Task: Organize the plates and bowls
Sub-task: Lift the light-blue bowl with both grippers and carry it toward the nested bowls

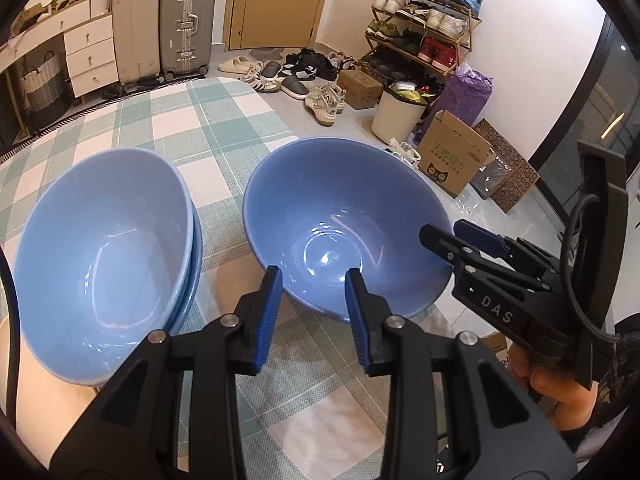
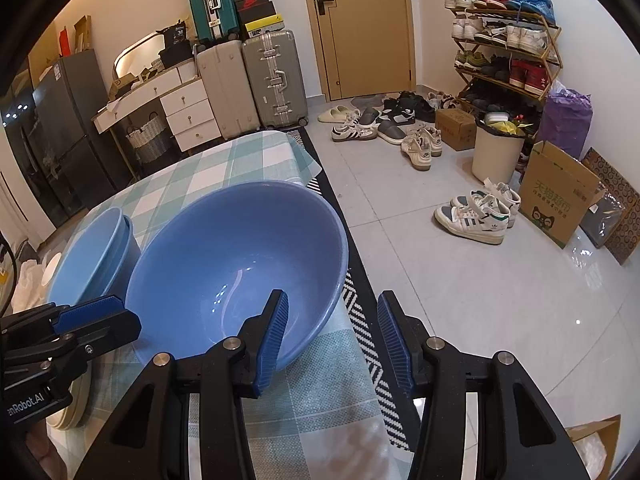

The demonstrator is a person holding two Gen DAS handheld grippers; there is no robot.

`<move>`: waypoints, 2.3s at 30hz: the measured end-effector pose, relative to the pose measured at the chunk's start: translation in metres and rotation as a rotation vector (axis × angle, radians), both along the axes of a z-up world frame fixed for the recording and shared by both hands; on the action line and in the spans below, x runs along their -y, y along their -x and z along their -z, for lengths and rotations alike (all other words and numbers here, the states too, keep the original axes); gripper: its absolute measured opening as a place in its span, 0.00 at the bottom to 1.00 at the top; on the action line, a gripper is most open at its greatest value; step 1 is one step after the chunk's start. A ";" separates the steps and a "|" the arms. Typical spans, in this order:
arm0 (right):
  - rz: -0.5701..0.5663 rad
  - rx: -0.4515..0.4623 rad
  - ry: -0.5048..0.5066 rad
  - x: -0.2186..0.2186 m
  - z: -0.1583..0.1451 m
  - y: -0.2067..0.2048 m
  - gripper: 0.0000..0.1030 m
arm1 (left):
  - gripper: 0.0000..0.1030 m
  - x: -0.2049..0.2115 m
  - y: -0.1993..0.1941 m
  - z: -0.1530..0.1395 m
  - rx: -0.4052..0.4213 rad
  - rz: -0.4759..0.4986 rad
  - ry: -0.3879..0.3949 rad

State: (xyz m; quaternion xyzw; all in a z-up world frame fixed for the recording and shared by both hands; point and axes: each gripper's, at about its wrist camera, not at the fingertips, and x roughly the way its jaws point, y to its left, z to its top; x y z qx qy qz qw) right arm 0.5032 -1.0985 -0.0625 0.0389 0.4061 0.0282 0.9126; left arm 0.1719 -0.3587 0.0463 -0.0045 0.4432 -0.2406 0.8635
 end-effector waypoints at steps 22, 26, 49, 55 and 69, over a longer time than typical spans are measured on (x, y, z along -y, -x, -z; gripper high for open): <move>-0.030 0.003 -0.014 -0.004 0.005 0.000 0.30 | 0.23 0.001 -0.014 0.015 -0.034 -0.029 -0.012; -0.038 0.011 -0.005 -0.006 0.005 0.000 0.27 | 0.23 0.003 -0.015 0.014 -0.024 -0.026 -0.023; -0.035 0.097 0.016 -0.015 -0.025 0.017 0.27 | 0.22 -0.007 0.008 -0.025 0.076 -0.007 -0.003; -0.046 0.134 0.036 -0.026 -0.040 0.025 0.27 | 0.22 -0.021 0.023 -0.042 0.113 -0.008 0.006; -0.078 0.215 0.068 -0.061 -0.073 0.045 0.27 | 0.22 -0.052 0.058 -0.083 0.178 -0.035 0.003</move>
